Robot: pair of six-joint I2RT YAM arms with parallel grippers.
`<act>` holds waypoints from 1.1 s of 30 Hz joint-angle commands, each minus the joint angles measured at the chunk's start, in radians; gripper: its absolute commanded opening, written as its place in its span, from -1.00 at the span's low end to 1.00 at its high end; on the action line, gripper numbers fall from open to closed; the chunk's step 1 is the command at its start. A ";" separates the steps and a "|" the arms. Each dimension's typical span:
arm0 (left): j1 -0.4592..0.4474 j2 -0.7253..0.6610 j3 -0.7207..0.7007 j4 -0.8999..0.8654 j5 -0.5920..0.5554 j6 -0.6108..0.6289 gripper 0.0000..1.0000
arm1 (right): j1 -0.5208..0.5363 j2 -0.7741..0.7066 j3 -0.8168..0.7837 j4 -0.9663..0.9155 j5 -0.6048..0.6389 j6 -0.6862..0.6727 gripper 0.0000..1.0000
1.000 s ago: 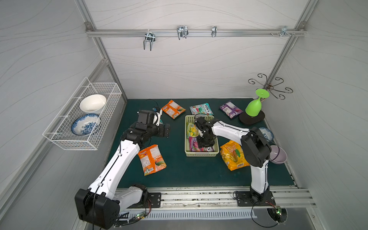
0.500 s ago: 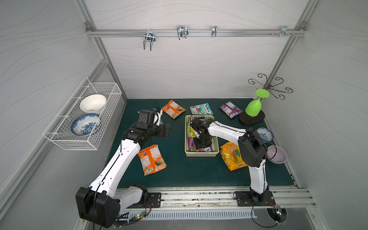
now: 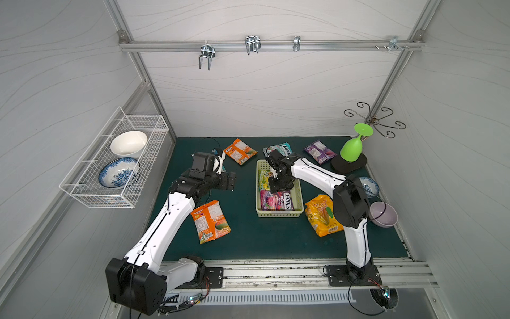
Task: Put the candies in the basket
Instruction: Place the candy in the basket.
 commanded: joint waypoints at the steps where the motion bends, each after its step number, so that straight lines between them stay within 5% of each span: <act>1: -0.002 0.013 0.046 0.016 -0.012 0.001 0.96 | 0.013 0.061 -0.031 -0.005 -0.030 -0.005 0.00; 7: -0.009 0.024 0.056 0.009 -0.002 -0.002 0.96 | 0.032 0.068 -0.092 0.028 -0.094 0.028 -0.01; 28: 0.010 0.053 0.038 0.051 -0.097 -0.060 0.97 | -0.011 -0.294 -0.142 -0.056 0.111 -0.030 0.06; 33: 0.041 0.070 0.024 0.073 -0.109 -0.078 0.97 | -0.021 -0.438 -0.217 -0.049 0.211 -0.050 0.36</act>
